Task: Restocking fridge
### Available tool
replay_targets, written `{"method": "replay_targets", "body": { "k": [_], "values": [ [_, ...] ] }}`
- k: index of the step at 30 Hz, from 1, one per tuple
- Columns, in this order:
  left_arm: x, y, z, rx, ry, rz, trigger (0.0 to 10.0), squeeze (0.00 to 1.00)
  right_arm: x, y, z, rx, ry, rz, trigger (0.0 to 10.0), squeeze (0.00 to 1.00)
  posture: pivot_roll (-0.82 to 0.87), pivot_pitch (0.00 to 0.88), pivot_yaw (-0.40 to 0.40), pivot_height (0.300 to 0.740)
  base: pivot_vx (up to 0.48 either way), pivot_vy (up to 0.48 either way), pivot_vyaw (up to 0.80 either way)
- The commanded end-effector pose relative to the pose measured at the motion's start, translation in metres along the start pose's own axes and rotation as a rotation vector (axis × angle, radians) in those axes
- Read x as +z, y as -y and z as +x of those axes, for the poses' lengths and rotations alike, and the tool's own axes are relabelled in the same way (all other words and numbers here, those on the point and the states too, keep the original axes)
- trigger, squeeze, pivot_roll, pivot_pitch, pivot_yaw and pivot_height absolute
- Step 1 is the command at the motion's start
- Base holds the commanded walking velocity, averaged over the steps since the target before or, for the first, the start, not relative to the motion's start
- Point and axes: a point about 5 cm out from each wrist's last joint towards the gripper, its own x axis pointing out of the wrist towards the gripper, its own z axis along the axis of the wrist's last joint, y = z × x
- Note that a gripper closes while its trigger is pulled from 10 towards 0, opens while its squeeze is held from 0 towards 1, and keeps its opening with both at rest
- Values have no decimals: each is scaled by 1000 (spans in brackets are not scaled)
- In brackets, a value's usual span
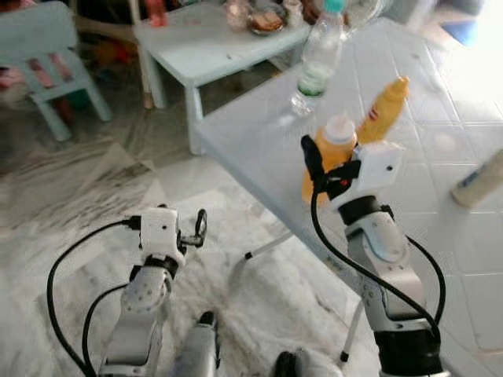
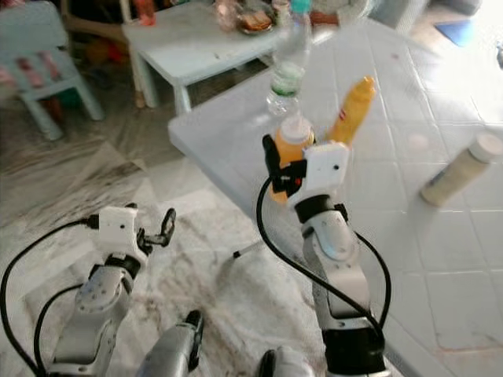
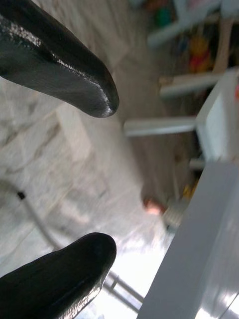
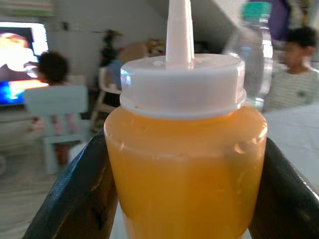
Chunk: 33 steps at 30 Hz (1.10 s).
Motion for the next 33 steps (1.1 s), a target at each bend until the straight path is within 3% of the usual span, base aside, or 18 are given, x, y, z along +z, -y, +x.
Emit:
{"method": "replay_targets", "body": {
  "k": [1, 10, 17, 23, 29, 33],
  "values": [
    [-12, 0, -3, -6, -41, 6, 10000, 0, -22, -5, -8, 15, -94, 17, 10000, 0, 86, 139, -60, 740, 0, 0, 800],
    [-11, 1, -2, 13, -25, -6, 10000, 0, -28, -19, -8, 80, -108, 32, 10000, 0, 112, 136, -68, 740, 0, 0, 800],
    [-17, 9, -7, -28, -38, 12, 10000, 0, -32, -8, -15, 13, -110, 10, 10000, 0, 105, 122, -43, 740, 0, 0, 800],
    [-26, 3, -11, -15, -71, 36, 10000, 0, -38, 1, -26, -37, -129, 10, 10000, 0, 96, 114, -30, 740, 0, 0, 800],
    [-15, -20, -16, 39, 17, 105, 10000, 0, -35, 22, -41, -175, -111, -58, 10000, 0, 103, 73, -7, 740, 0, 0, 800],
    [-20, -26, -13, 54, -3, 108, 10000, 0, -38, 24, -42, -188, -114, -57, 10000, 0, 98, 59, 5, 740, 0, 0, 800]
  ]
}}
